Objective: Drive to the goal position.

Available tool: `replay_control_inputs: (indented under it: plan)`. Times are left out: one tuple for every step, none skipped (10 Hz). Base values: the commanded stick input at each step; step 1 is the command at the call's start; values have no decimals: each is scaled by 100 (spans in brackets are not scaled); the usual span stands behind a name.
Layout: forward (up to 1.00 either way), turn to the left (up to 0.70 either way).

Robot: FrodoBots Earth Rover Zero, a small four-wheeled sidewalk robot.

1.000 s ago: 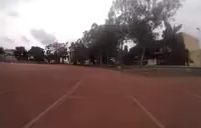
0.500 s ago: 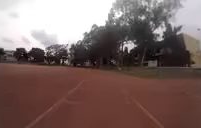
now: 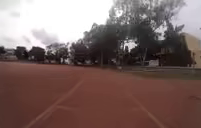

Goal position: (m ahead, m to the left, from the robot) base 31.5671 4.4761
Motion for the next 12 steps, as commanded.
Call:
replay_control_inputs:
  plan:
    - [50, 0]
    - [50, 0]
    - [50, 0]
    - [50, 0]
    - [50, 0]
    - [50, 0]
    - [50, 0]
    - [50, 0]
    - [50, 0]
    - [50, 0]
    - [50, 0]
    - [50, 0]
